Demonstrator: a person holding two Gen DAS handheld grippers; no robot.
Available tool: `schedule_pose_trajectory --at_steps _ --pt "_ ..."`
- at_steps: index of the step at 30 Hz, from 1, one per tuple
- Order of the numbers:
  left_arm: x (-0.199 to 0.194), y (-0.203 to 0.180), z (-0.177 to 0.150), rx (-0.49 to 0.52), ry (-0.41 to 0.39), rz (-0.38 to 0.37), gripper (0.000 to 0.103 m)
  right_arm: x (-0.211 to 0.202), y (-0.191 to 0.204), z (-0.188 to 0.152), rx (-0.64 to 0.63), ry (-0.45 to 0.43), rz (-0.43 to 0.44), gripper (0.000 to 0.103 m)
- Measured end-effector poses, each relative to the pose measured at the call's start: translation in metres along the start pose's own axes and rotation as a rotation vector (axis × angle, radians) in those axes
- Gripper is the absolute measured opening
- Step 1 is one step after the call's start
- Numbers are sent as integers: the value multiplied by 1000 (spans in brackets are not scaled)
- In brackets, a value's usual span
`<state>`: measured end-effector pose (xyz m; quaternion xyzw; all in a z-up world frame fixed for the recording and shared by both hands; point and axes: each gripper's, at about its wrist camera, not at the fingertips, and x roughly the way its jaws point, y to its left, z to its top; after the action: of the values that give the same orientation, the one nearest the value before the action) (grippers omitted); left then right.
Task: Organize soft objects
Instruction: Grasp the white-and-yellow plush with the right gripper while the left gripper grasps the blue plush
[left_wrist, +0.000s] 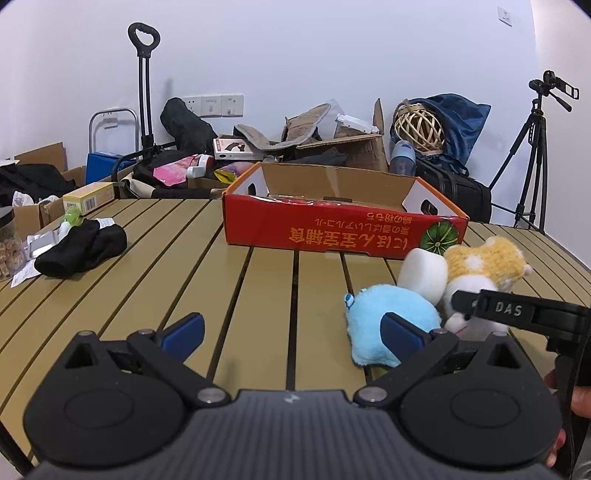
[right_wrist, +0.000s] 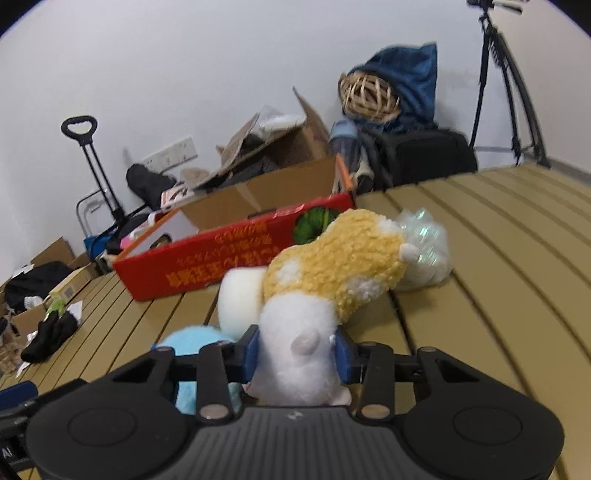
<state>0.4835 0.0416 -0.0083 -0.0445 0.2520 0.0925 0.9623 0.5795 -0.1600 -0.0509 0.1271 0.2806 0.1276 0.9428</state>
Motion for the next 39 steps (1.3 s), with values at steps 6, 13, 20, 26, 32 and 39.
schedule_pose_trajectory --at_steps 6,13,20,26,32,39 --pt "4 -3 1 -20 27 -34 103 -17 -16 8 33 -67 15 38" --pt "12 -32 4 -1 52 -46 103 -38 -46 20 83 -117 25 38" --pt "38 -72 8 30 128 -66 103 -47 -78 26 146 -133 21 38" --pt "59 -87 6 38 169 -15 103 -43 -90 25 163 -127 18 38" --pt "66 -96 6 66 173 27 103 -38 -98 23 186 -110 22 38" --pt "70 -99 3 85 187 22 97 -37 -97 23 180 -99 35 38"
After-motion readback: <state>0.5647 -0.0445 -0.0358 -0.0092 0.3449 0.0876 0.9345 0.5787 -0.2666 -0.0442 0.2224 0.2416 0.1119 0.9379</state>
